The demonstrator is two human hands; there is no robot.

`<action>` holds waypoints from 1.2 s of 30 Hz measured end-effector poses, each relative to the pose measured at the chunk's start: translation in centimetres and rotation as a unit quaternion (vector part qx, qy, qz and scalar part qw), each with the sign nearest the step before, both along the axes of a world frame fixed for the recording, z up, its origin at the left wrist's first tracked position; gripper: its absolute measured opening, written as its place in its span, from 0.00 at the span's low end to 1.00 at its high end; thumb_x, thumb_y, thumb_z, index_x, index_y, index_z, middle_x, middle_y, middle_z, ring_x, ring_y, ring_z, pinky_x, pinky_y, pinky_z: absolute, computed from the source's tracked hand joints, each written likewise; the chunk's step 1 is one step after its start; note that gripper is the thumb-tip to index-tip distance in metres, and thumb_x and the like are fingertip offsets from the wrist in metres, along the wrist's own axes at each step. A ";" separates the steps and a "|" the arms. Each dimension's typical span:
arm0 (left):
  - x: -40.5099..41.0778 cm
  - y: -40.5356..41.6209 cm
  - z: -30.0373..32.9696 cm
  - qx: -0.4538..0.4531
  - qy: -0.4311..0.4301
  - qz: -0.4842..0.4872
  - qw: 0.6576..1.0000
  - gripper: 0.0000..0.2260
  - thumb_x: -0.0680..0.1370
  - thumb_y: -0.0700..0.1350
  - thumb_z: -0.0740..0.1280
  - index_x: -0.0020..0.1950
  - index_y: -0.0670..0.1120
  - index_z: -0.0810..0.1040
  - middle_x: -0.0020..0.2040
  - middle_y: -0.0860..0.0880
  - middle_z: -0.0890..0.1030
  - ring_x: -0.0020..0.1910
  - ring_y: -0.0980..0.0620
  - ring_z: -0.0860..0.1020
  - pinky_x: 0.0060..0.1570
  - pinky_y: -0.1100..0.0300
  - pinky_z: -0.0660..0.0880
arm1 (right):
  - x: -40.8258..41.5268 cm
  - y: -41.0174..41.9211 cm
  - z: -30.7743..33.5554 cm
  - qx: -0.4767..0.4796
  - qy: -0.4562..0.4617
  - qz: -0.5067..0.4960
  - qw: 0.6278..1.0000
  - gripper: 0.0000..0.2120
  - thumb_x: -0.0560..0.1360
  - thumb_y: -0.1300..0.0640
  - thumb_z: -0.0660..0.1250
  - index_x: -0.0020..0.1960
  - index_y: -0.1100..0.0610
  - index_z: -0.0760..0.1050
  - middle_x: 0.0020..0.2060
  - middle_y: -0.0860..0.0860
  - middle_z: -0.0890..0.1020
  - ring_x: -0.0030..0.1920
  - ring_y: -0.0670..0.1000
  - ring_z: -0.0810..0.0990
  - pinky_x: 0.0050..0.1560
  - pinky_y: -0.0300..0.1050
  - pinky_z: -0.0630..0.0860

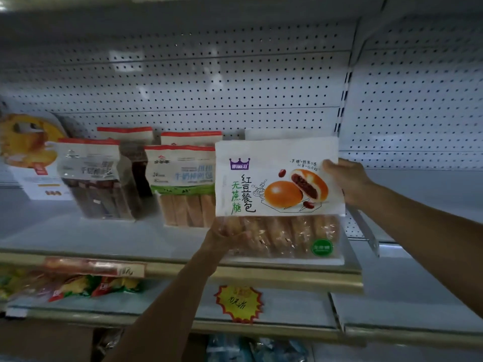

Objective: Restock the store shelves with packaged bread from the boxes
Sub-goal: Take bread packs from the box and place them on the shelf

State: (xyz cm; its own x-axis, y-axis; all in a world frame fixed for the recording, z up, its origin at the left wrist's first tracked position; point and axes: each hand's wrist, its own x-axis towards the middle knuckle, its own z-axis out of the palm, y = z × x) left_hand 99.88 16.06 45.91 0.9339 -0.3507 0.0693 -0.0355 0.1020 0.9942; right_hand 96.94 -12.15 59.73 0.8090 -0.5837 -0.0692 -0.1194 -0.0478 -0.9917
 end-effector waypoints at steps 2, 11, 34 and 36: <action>0.7 -1.3 -0.6 0.001 0.000 -0.002 1.000 0.18 0.68 0.36 0.78 0.55 0.32 0.79 0.48 0.35 0.83 0.45 0.38 0.84 0.42 0.50 0.81 | 1.1 -1.8 -1.0 0.019 -0.006 0.006 1.000 0.24 0.73 0.51 0.73 0.67 0.58 0.75 0.61 0.57 0.80 0.58 0.59 0.80 0.62 0.60 0.75; 2.3 -5.3 -3.7 0.022 -0.046 0.000 0.999 0.05 0.67 0.37 0.78 0.40 0.39 0.85 0.47 0.39 0.85 0.48 0.39 0.83 0.48 0.50 0.80 | 2.1 -5.1 -2.3 0.025 0.000 0.042 0.999 0.13 0.76 0.59 0.71 0.60 0.60 0.78 0.56 0.57 0.82 0.54 0.58 0.82 0.58 0.58 0.78; 1.3 -6.6 -3.5 0.061 -0.022 0.014 0.998 0.21 0.66 0.29 0.77 0.58 0.37 0.81 0.48 0.50 0.86 0.47 0.52 0.85 0.43 0.60 0.81 | 0.6 -6.2 -2.3 -0.025 0.039 0.019 0.999 0.17 0.73 0.62 0.72 0.61 0.61 0.76 0.56 0.57 0.82 0.55 0.57 0.81 0.59 0.57 0.77; 1.3 -6.6 -3.3 0.069 -0.016 0.016 0.997 0.22 0.65 0.31 0.78 0.58 0.38 0.81 0.48 0.50 0.86 0.48 0.51 0.85 0.44 0.61 0.81 | 0.6 -5.9 -2.3 -0.037 0.039 0.011 0.998 0.18 0.74 0.62 0.72 0.62 0.62 0.75 0.57 0.58 0.81 0.57 0.57 0.80 0.60 0.54 0.77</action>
State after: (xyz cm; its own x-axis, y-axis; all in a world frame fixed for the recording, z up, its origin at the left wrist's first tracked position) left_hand 101.19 9.43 42.64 0.9428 -0.3291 0.0523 -0.0684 -0.0373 0.9970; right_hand 97.50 -18.06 57.40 0.8151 -0.5723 -0.0903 -0.1948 -0.1240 -0.9730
